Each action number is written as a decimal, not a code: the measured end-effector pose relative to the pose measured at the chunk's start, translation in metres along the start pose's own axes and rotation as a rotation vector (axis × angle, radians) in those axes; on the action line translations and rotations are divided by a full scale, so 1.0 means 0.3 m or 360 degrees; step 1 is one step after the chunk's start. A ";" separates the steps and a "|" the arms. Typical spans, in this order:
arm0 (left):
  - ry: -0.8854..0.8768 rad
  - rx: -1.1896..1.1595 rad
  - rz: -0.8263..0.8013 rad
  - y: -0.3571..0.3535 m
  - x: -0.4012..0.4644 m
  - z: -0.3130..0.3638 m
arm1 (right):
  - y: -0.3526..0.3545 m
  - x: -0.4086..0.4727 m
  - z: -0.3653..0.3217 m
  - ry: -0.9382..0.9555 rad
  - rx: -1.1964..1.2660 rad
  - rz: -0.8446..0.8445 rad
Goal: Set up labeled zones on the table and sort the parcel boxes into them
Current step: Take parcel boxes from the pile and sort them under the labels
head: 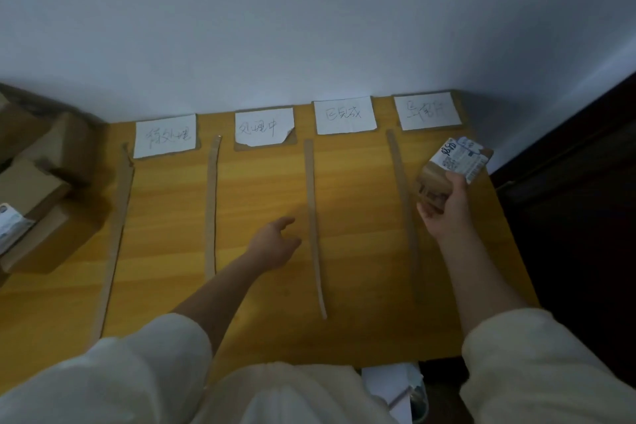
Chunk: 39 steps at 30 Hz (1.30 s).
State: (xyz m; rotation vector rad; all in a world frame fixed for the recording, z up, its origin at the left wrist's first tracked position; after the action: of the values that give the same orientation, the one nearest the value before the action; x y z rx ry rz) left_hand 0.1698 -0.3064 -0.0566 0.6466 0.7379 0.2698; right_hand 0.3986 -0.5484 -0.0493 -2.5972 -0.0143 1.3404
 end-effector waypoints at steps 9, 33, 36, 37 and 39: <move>0.0106 0.0018 -0.0036 -0.002 0.041 -0.019 | -0.096 0.112 -0.094 -0.0161 0.0000 0.0130; 0.0148 -0.0014 -0.0131 -0.007 0.066 -0.080 | -0.155 0.185 -0.078 -0.0258 -0.0037 0.0188; 0.0122 -0.0039 -0.0102 -0.004 0.048 -0.080 | -0.160 0.142 -0.043 -0.0283 -0.0150 0.0224; 0.0107 -0.0051 -0.0084 0.000 0.043 -0.081 | -0.169 0.125 -0.027 -0.0289 -0.0213 0.0214; 0.0087 -0.0073 -0.0043 0.015 0.032 -0.086 | -0.207 0.087 0.016 -0.0302 -0.0343 0.0127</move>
State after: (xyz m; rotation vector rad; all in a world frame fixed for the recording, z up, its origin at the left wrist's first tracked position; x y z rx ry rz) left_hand 0.1585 -0.2871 -0.0734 0.5872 0.7903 0.2798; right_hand 0.4157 -0.4841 -0.0609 -2.6554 -0.0918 1.6968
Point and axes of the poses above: each hand's wrist, its own x-axis towards the middle knuckle, its own y-axis out of the back of the hand, z = x × y, the point moved 10 cm from there along x, towards the middle knuckle, and after that the axes turned 9 degrees about -y, right-handed, at the moved point
